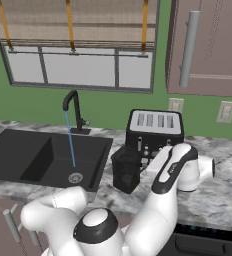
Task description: Turn on the sink faucet and place the jug under the water for a few seconds to fill it up.
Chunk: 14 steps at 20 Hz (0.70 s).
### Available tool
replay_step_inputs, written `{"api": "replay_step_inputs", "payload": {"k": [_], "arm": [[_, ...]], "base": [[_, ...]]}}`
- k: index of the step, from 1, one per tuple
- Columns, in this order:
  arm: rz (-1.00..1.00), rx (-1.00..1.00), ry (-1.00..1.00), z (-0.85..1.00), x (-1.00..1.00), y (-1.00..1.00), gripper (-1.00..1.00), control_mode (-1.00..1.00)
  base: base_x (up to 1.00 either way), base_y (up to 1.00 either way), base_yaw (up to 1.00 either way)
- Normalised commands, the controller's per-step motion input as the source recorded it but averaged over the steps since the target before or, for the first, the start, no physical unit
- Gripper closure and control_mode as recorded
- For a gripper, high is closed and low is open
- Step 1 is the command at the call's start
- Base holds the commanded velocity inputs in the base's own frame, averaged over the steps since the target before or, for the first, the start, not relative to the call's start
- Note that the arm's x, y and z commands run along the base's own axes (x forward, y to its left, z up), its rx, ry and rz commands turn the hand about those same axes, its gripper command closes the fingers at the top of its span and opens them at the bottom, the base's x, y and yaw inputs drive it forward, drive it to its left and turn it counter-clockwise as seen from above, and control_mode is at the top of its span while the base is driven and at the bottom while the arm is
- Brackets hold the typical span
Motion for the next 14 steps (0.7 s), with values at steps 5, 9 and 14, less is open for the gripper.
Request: {"api": "replay_step_inputs", "payload": {"k": [5,9,14], "arm": [[0.07,0.00,0.00,-0.23,0.01,0.16,-1.00,-1.00],[0.07,0.00,0.00,-0.13,0.00,0.29,-1.00,-1.00],[0.06,0.00,0.00,-0.06,0.00,0.22,-1.00,-1.00]], "base": [[0.00,0.00,0.00],[0.00,0.00,0.00],[0.00,0.00,0.00]]}}
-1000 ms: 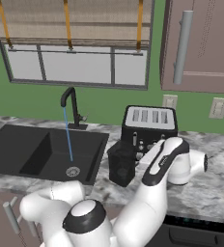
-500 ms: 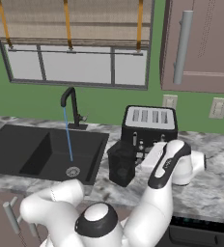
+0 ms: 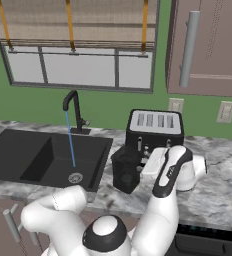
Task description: Turn on the sink faucet and place the jug under the water for a few seconds to fill it up.
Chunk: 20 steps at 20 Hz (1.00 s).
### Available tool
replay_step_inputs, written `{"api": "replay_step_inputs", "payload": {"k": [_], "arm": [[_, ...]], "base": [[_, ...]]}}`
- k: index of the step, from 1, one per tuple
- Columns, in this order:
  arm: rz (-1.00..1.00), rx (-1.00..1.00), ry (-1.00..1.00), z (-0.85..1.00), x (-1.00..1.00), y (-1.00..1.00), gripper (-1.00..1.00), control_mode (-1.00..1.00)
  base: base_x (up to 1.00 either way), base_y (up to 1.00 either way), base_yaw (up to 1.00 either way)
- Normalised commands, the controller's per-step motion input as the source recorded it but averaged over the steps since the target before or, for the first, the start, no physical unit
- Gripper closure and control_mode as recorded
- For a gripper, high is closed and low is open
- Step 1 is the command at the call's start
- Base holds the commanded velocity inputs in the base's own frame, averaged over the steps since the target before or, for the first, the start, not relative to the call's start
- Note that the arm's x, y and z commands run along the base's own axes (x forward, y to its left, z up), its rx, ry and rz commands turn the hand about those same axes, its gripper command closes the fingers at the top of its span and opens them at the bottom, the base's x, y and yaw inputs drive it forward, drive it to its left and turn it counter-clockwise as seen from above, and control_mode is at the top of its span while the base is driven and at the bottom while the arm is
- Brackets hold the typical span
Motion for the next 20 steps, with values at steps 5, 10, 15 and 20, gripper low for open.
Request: {"api": "replay_step_inputs", "payload": {"k": [5,10,15,20], "arm": [[0.05,0.00,0.00,-0.01,-0.01,0.13,-1.00,-1.00],[0.03,0.00,0.00,-0.04,-0.04,0.13,-1.00,-1.00],[0.00,0.00,0.00,-0.08,-0.04,0.16,1.00,-1.00],[0.00,0.00,0.00,-0.03,0.00,0.16,1.00,-1.00]], "base": [[0.00,0.00,0.00],[0.00,0.00,0.00],[0.00,0.00,0.00],[0.00,0.00,0.00]]}}
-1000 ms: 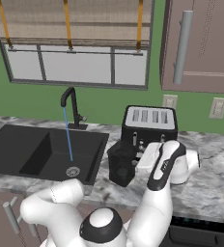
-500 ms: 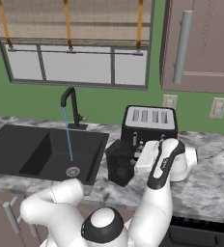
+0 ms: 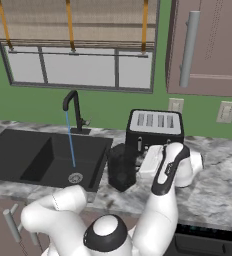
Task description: Turn on the sink faucet and place the jug under the water for a few seconds to fill it up.
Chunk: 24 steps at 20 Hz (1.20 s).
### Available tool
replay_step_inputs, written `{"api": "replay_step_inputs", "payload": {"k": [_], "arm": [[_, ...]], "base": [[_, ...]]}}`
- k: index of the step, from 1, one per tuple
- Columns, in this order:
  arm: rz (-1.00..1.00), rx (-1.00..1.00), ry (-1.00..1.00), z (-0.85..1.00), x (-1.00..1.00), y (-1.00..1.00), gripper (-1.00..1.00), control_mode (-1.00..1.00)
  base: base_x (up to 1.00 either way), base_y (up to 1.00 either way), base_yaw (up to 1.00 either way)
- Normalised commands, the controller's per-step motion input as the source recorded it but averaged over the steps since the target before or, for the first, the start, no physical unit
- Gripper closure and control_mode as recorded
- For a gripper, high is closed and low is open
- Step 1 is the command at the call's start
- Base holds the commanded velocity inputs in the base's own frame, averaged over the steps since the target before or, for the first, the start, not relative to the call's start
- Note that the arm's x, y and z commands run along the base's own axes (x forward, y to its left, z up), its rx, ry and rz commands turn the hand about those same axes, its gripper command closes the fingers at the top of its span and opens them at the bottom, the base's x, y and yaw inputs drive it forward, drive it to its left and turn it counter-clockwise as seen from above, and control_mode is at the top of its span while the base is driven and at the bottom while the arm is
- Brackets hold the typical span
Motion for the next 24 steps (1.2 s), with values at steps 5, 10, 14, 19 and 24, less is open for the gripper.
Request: {"api": "replay_step_inputs", "payload": {"k": [5,10,14,19,24], "arm": [[0.00,0.00,0.00,-0.01,-0.01,0.16,1.00,-1.00],[0.00,0.00,0.00,0.00,-0.15,0.12,1.00,-1.00],[0.00,0.00,0.00,0.26,-0.44,0.20,1.00,-1.00],[0.00,0.00,-0.01,0.82,-0.48,0.57,1.00,-1.00],[-0.01,0.00,0.00,0.80,-0.12,0.90,1.00,-1.00]], "base": [[0.00,0.00,0.00],[0.00,0.00,0.00],[0.00,0.00,0.00],[0.00,0.00,0.00],[0.00,0.00,0.00]]}}
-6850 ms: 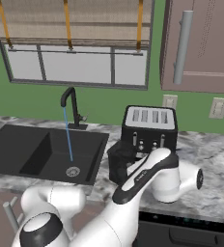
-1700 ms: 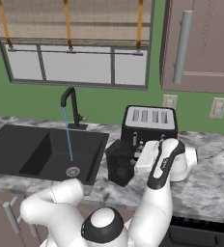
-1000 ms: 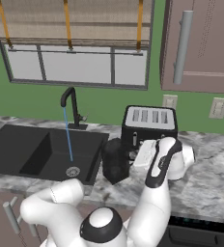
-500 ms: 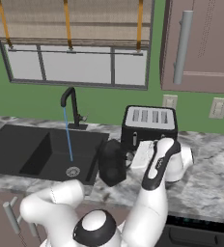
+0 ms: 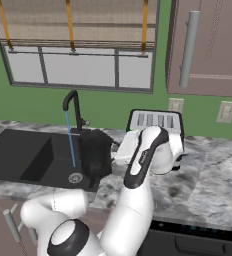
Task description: Turn on the sink faucet and place the jug under the water for a few seconds to fill it up.
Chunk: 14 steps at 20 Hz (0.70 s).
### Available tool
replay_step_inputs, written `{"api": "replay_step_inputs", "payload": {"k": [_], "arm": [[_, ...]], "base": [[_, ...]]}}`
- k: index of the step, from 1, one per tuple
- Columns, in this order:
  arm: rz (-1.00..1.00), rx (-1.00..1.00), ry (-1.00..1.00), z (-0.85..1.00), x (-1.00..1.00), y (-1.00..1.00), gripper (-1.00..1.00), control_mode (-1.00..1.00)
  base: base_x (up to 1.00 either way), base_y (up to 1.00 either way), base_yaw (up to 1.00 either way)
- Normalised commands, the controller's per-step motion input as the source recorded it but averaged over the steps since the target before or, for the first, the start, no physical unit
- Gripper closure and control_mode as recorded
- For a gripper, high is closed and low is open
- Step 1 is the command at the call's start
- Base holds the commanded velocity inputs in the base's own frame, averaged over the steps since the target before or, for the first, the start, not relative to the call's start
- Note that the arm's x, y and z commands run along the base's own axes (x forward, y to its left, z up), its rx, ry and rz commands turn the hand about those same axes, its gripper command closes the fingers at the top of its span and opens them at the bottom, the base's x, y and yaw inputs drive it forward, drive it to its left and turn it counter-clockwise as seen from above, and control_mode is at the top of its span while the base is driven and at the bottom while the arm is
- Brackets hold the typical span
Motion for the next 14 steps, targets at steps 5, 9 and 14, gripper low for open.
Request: {"api": "replay_step_inputs", "payload": {"k": [5,9,14], "arm": [[-0.07,0.00,0.00,0.27,0.01,0.98,1.00,-1.00],[-0.17,-0.02,0.02,-0.04,0.28,0.78,1.00,-1.00],[-0.19,-0.04,0.15,-0.27,0.62,0.52,1.00,-1.00]], "base": [[0.00,0.00,0.00],[0.00,0.00,0.00],[0.00,0.00,0.00]]}}
